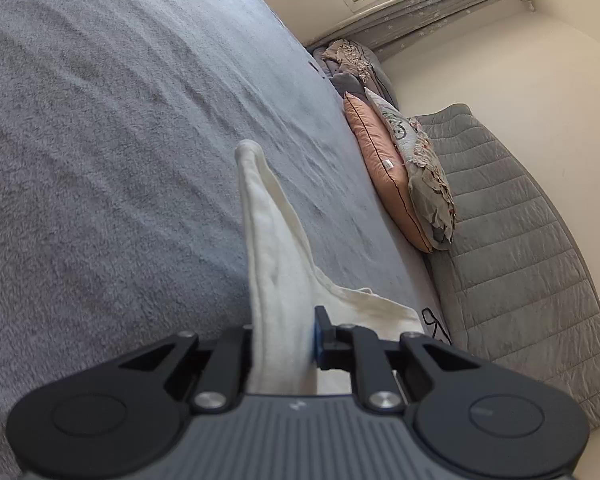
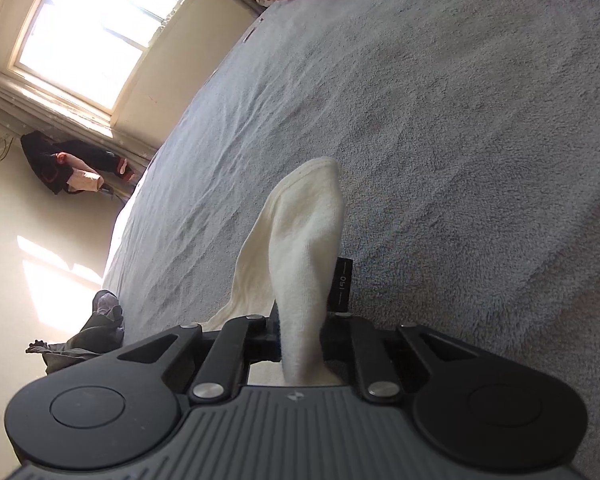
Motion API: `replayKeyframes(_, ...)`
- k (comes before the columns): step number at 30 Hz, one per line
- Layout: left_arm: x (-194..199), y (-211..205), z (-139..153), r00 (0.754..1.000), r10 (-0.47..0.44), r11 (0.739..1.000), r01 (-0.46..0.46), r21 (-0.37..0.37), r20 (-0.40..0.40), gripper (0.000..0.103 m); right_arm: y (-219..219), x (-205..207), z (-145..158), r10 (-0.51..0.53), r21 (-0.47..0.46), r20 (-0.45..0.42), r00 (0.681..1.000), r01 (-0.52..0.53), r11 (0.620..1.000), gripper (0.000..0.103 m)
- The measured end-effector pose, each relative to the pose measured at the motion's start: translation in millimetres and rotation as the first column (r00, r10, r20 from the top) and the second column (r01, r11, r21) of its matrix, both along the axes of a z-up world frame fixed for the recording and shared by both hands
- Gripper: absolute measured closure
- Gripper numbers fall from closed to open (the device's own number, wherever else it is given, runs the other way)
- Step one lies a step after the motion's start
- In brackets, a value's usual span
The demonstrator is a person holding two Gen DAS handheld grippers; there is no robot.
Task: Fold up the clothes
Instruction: 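Grasp the folded sweatshirt edge with both grippers and lift it, then lift the held edge with both grippers and fold it over the bundle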
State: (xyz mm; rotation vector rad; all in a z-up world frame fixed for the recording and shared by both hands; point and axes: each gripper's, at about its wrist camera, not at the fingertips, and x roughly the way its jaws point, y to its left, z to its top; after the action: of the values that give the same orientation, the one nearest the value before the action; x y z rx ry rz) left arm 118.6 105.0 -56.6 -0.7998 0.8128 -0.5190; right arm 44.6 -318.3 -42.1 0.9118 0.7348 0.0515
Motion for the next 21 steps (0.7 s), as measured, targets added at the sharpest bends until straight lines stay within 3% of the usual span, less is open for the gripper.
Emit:
replayKeyframes(9, -2.8, -22.7, 26.0, 0.995, -0.054, 0.994, 0.045, 0.101, 0.082, 0.089, -14.7, -19.3, 21.7, -0.02, -0.026, 0.086, 0.996, 0.022, 0.999, 0.09)
replayKeyframes(17, 20.4, -76.9, 45.0, 0.988, -0.121, 0.983, 0.105, 0.152, 0.1, 0.089, -36.4, -30.7, 37.2, -0.075, -0.079, 0.14, 0.987, 0.087, 0.993, 0.09)
replayKeyframes(21, 30.3, -105.2, 53.5, 0.983, -0.154, 0.975, 0.134, 0.18, 0.099, 0.089, -56.1, -36.9, 38.6, -0.124, -0.08, 0.122, 0.985, 0.134, 0.988, 0.09)
